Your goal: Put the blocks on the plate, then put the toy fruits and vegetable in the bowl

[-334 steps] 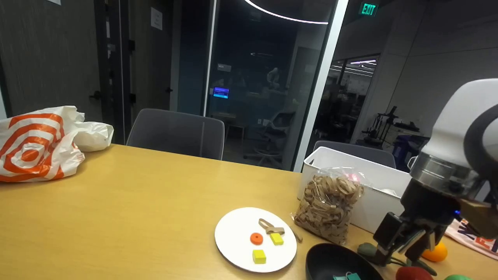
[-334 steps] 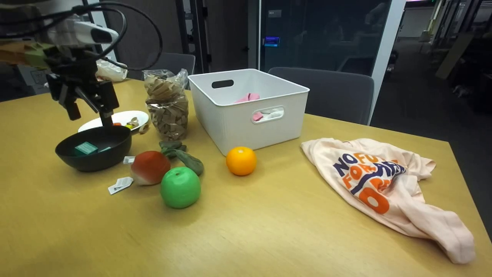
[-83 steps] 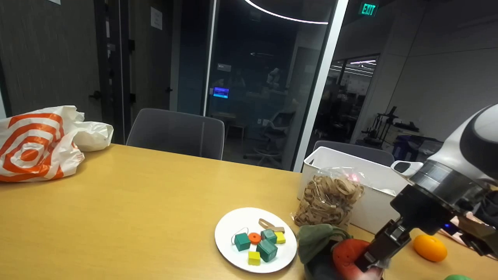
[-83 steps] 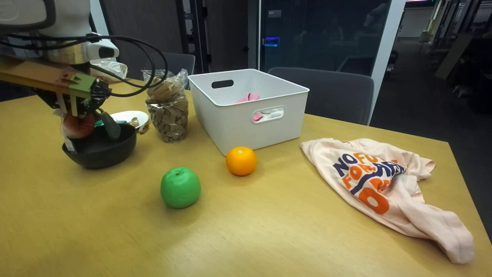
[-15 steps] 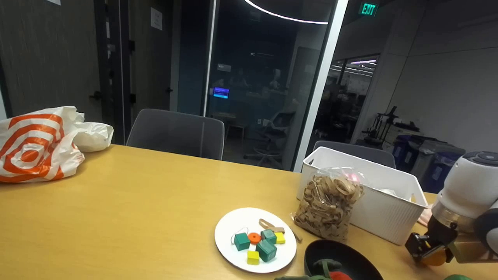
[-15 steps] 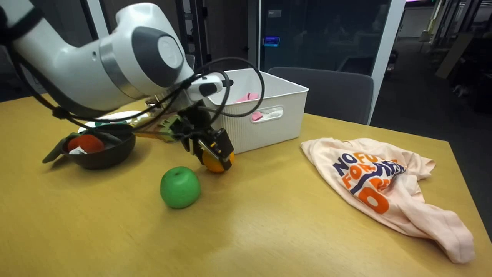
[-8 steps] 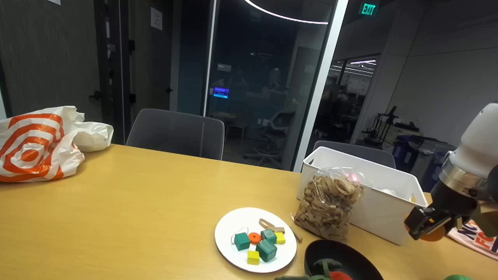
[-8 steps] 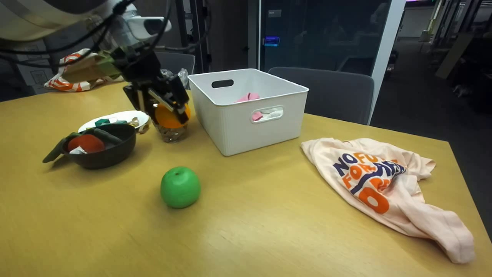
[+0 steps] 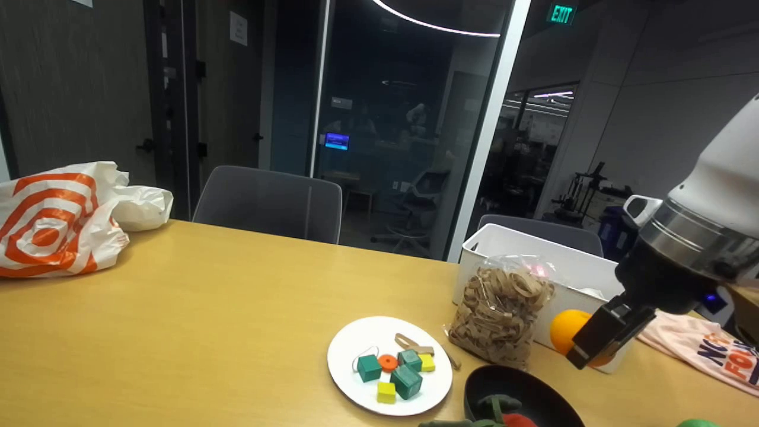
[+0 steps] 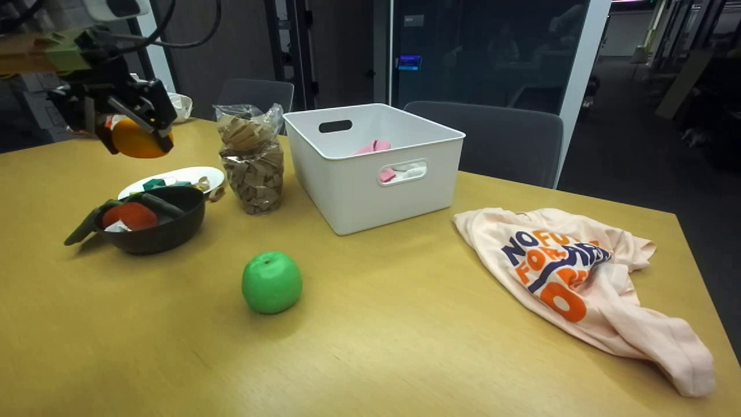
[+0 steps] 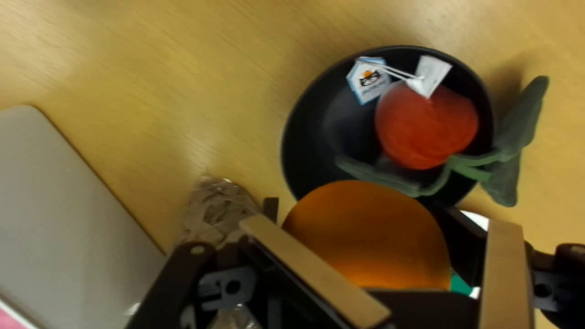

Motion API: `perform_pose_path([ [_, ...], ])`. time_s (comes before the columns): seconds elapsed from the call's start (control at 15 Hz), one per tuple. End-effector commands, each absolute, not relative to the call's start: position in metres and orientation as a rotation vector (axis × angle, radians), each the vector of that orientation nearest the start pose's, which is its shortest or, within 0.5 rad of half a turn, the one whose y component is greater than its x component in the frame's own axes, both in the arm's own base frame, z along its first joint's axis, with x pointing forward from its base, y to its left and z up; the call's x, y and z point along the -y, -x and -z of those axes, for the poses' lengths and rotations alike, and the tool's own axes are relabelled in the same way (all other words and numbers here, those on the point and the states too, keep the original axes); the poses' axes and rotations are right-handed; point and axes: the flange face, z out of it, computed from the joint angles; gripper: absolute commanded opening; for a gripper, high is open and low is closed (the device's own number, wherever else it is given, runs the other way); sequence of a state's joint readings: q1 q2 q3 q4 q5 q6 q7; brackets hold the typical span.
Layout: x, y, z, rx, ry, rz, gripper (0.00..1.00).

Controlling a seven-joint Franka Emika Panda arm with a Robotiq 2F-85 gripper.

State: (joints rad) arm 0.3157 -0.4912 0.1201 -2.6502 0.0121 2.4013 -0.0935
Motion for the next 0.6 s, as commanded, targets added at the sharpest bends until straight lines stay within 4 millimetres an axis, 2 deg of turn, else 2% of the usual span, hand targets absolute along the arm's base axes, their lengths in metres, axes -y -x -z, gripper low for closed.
perform_pose_path([
  [0.0, -0.206, -0.366, -0.400, 1.044, 2.895, 0.277, 0.58],
  [0.27, -0.228, -0.380, -0.363, 1.211, 2.836, 0.131, 0.58],
  [0.53, -0.241, -0.407, -0.337, 1.286, 2.849, 0.104, 0.58],
])
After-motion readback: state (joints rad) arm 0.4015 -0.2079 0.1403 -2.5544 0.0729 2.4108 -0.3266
